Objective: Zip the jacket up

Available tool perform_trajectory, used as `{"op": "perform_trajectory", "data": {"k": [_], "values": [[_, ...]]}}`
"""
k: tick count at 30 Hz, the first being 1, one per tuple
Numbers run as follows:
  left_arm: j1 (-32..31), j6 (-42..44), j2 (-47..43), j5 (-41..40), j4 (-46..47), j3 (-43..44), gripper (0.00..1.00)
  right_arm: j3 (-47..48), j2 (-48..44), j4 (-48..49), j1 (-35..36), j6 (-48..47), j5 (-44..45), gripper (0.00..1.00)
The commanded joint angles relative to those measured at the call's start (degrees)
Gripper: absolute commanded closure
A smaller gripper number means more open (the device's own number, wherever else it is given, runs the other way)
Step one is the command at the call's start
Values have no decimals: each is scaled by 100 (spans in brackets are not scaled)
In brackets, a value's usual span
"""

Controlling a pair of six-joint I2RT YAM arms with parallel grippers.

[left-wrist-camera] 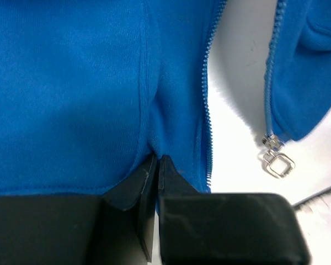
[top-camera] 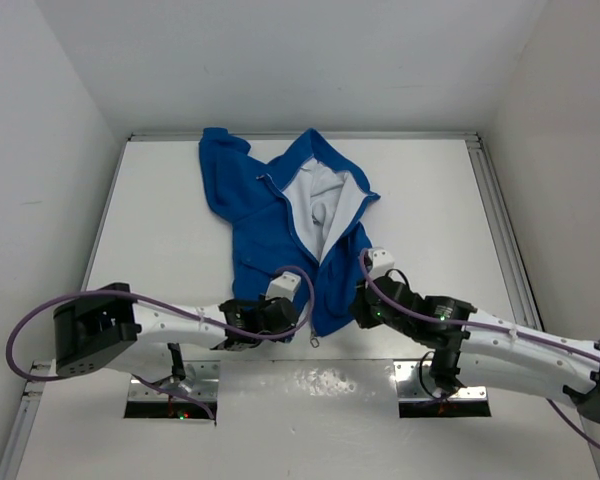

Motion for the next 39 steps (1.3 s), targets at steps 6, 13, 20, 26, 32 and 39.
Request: {"op": "perform_trajectory", "data": {"k": [6, 13, 20, 26, 32, 39], "values": [[-31, -553, -1586, -589, 56, 124, 100, 54, 485, 1278, 32, 469, -681, 81], [-22, -519, -2923, -1178, 1261, -500, 100, 10, 1234, 3143, 32, 1314, -1570, 51], [-22, -580, -3442, -1223, 1560, -835, 100, -709, 1366, 4994, 32, 2182, -1536, 35], [-22, -721, -3759, -1056, 1656, -1037, 100, -1114, 1550, 5778, 23, 2553, -1333, 41], [-22, -941, -3865, -722, 1674, -1169, 100, -1326, 1717, 6604, 23, 2334, -1192, 47], [-22, -1082, -3987, -423, 1551, -1081, 100, -1546, 2069, 7572, 15, 2219, -1105, 50]]}}
